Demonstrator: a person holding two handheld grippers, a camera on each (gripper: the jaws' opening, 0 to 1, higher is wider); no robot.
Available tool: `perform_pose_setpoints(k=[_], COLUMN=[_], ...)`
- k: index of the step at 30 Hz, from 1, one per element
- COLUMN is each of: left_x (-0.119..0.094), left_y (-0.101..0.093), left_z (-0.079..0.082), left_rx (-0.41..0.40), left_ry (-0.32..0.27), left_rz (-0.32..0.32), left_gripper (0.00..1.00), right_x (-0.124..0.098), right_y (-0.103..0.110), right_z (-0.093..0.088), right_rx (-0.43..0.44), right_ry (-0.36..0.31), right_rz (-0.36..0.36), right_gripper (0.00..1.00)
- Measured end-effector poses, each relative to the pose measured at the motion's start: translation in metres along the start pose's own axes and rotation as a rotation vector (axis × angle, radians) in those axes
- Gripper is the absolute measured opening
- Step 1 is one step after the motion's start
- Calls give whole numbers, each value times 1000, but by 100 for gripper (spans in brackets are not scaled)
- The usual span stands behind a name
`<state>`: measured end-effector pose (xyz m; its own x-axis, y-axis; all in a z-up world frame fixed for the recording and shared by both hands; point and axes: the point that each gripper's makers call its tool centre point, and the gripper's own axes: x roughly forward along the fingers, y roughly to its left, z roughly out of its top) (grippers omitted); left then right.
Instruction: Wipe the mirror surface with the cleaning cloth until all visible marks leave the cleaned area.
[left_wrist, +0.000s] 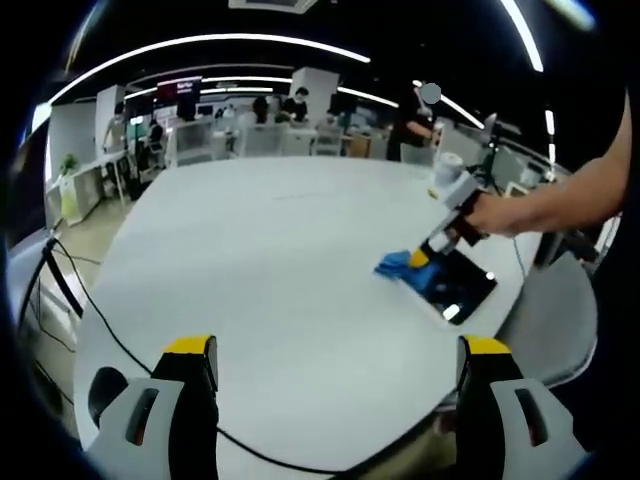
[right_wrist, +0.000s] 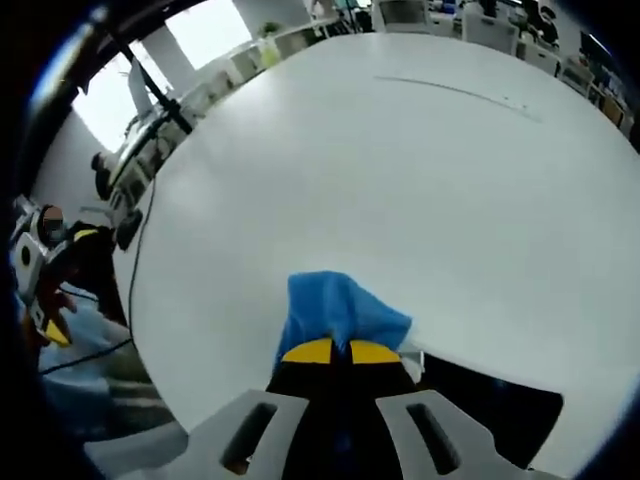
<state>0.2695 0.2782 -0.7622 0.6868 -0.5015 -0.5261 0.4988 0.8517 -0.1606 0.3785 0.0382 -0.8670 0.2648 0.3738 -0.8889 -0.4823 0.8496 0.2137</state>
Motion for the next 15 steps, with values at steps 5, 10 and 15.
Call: perform_pose_setpoints(k=[5, 10, 15], left_x=[0, 0, -1], left_y=[0, -1, -1], left_z=[0, 0, 1], left_rx=[1, 2, 6], left_ry=[-1, -1, 0], left_rz=[0, -3, -3], left_gripper=[100, 100, 100], right_x=[-5, -9, -10], right_y=[-15, -26, -29], right_z=[-5, -8, -9], right_rx=[-1, 0, 14], right_ry=[15, 26, 34], right_rz=[-21, -41, -54], right_gripper=[0, 0, 0])
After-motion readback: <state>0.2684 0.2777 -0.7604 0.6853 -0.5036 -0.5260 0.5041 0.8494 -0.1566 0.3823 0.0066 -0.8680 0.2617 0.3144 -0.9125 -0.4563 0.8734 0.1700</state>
